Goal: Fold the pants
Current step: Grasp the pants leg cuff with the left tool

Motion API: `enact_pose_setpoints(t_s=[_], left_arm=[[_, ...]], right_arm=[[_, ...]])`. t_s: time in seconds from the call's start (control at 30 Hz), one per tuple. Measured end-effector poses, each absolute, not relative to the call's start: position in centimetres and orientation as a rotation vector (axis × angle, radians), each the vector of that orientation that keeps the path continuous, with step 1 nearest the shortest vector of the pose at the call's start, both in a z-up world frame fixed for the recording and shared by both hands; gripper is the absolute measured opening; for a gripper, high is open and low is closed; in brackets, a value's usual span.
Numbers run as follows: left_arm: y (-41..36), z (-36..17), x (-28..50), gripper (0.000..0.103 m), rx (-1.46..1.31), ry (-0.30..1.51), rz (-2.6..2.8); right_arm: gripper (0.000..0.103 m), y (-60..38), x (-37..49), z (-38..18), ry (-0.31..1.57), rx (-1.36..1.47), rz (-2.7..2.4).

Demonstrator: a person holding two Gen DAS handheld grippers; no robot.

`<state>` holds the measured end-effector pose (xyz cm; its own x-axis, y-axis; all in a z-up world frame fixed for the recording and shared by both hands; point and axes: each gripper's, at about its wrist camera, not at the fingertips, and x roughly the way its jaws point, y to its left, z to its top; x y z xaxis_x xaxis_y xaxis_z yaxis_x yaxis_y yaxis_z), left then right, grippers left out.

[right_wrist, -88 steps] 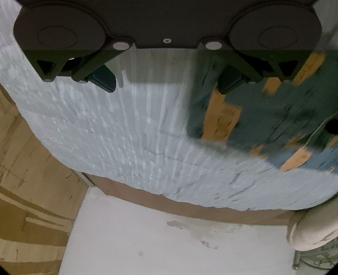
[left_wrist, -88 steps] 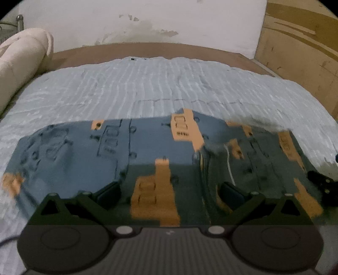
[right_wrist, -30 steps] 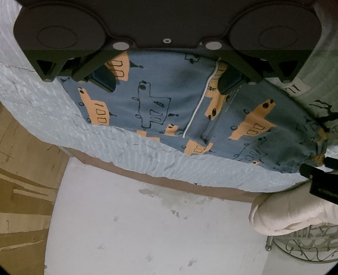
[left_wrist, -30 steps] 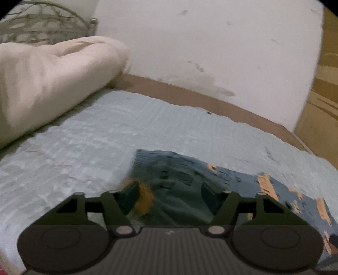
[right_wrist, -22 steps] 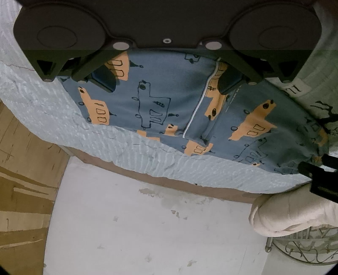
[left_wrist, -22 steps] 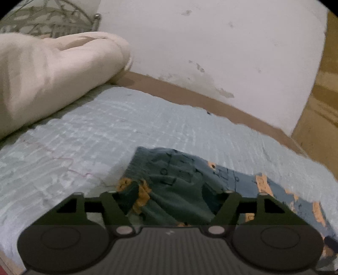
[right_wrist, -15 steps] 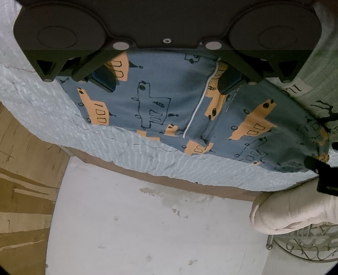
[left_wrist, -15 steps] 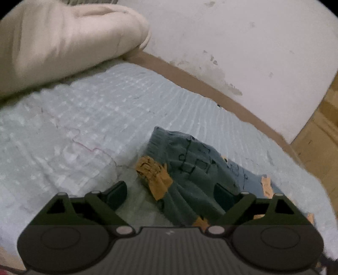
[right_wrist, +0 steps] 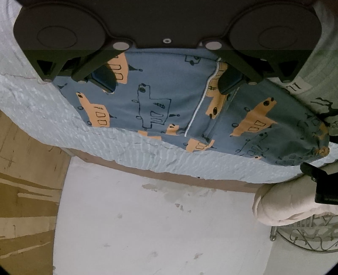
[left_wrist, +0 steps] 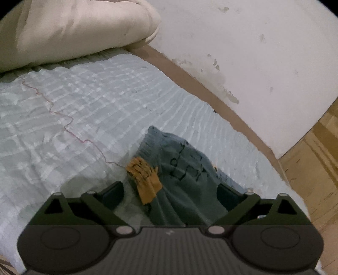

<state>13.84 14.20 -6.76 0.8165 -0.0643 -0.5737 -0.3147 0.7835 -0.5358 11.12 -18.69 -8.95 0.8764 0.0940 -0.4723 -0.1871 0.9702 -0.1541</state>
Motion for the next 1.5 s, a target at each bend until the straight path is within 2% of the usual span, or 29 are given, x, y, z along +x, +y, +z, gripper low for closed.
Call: enact_pose_setpoints(t_s=[0.17, 0.47, 0.63, 0.7, 0.77, 0.83, 0.87, 0.9, 0.97, 1.03, 1.13, 1.23, 1.27, 1.3, 1.43, 1.5], left_arm=[[13.0, -7.0, 13.7, 0.102, -0.617, 0.581, 0.173], [14.0, -8.1, 13.7, 0.102, -0.692, 0.535, 0.167], [13.9, -8.3, 13.3, 0.086, -0.702, 0.506, 0.256], [14.0, -8.3, 13.2, 0.075, -0.713, 0.502, 0.285], [14.2, -8.4, 13.2, 0.074, -0.729, 0.501, 0.286], [14.3, -8.4, 13.3, 0.075, -0.728, 0.506, 0.266], [14.3, -8.4, 13.4, 0.079, -0.727, 0.513, 0.252], [14.3, -8.6, 13.6, 0.087, -0.725, 0.524, 0.231], [14.3, -8.7, 14.3, 0.094, -0.707, 0.557, 0.175], [14.2, -8.7, 14.6, 0.094, -0.699, 0.573, 0.188], [14.1, -8.6, 14.8, 0.088, -0.7, 0.573, 0.213], [14.5, -8.4, 14.3, 0.076, -0.737, 0.566, 0.243], [14.7, -8.4, 14.2, 0.069, -0.748, 0.564, 0.248], [14.9, -8.3, 14.0, 0.056, -0.753, 0.56, 0.253], [15.0, -8.1, 13.8, 0.044, -0.728, 0.554, 0.267], [14.9, -7.8, 13.7, 0.03, -0.706, 0.545, 0.277]], right_arm=[[0.102, -18.7, 11.1, -9.0, 0.484, -0.189, 0.151], [0.102, -18.9, 11.2, -9.0, 0.486, -0.188, 0.154], [0.102, -18.9, 11.2, -9.0, 0.485, -0.187, 0.155], [0.102, -18.9, 11.2, -8.9, 0.486, -0.186, 0.157], [0.102, -18.9, 11.3, -8.9, 0.489, -0.183, 0.16], [0.102, -18.9, 11.3, -8.9, 0.489, -0.179, 0.162], [0.102, -18.9, 11.3, -8.9, 0.488, -0.18, 0.162], [0.102, -18.9, 11.3, -8.9, 0.487, -0.181, 0.161], [0.102, -18.9, 11.3, -8.9, 0.485, -0.182, 0.16], [0.102, -19.0, 11.3, -9.0, 0.486, -0.181, 0.161], [0.102, -19.0, 11.3, -9.0, 0.486, -0.18, 0.161], [0.102, -19.0, 11.4, -8.9, 0.489, -0.181, 0.163], [0.102, -19.0, 11.4, -8.9, 0.491, -0.181, 0.164], [0.102, -18.9, 11.4, -8.9, 0.493, -0.181, 0.164], [0.102, -19.0, 11.4, -8.9, 0.497, -0.171, 0.167], [0.102, -19.1, 11.4, -8.8, 0.498, -0.167, 0.169]])
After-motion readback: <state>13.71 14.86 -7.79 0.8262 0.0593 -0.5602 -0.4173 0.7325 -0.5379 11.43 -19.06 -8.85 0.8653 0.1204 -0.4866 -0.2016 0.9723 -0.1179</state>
